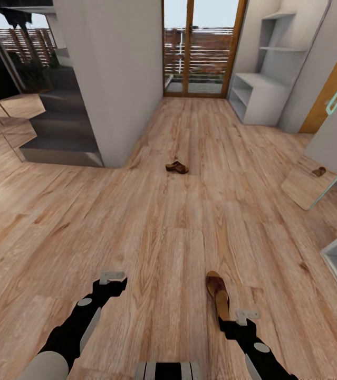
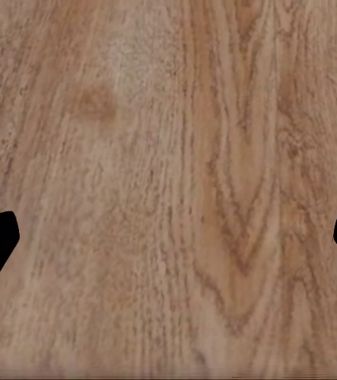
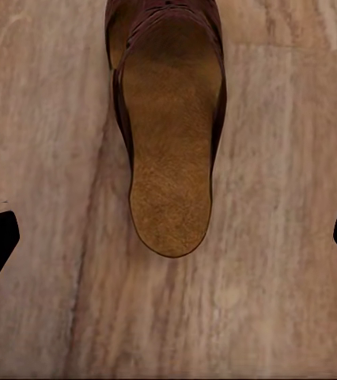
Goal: Pick up the two gym shoes and the two sandals from the corridor floor and place them onto the hallstand (shoe rack) in the corridor, making sure they are on the rack and not on the floor. Arrange them so the two gym shoes are next to each other and the two sandals are next to each other.
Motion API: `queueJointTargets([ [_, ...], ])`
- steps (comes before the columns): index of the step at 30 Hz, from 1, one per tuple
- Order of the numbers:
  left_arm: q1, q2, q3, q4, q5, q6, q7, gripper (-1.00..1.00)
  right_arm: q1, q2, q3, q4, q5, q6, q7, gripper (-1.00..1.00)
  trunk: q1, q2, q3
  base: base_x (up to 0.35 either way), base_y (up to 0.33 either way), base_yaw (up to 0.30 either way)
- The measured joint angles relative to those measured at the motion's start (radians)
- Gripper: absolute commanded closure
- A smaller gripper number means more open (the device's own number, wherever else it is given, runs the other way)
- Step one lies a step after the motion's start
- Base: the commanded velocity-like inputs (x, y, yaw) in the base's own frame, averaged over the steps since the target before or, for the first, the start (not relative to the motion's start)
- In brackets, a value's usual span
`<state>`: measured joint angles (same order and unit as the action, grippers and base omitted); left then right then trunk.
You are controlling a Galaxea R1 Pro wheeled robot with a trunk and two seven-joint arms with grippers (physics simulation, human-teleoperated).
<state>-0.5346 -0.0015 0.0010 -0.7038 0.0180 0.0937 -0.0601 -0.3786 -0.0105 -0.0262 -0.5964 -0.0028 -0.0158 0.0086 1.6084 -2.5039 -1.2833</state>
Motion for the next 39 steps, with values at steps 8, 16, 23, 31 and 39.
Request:
queueJointTargets([
  [8,0.000,0.000,0.000,0.000,0.000,0.000,0.000,-1.00,0.001,-0.001,0.000,0.003,0.000,-0.052,0.000,-1.00,0.004,-0.002,-0.044,0.000,0.000,0.000],
  [16,0.000,-0.001,0.000,0.000,0.000,0.000,0.000,-1.00,0.002,-0.002,0.000,0.005,-0.001,-0.229,0.000,-1.00,0.007,-0.004,-0.088,0.000,0.000,0.000],
  [23,0.000,0.000,0.000,0.000,0.000,0.000,0.000,-1.00,0.002,0.000,0.000,0.003,-0.001,-0.248,-0.001,-1.00,0.010,-0.005,-0.115,0.000,0.000,0.000],
  [31,0.000,0.000,0.000,-0.003,-0.001,0.000,0.001,-1.00,0.002,0.000,0.000,0.001,-0.001,-0.250,-0.003,-1.00,0.010,-0.005,-0.115,0.018,0.000,0.000],
  [39,0.000,0.000,0.000,-0.003,-0.001,0.001,0.002,-1.00,0.002,0.000,0.000,0.001,0.000,-0.250,-0.003,-1.00,0.009,-0.005,-0.115,0.256,0.000,0.000],
])
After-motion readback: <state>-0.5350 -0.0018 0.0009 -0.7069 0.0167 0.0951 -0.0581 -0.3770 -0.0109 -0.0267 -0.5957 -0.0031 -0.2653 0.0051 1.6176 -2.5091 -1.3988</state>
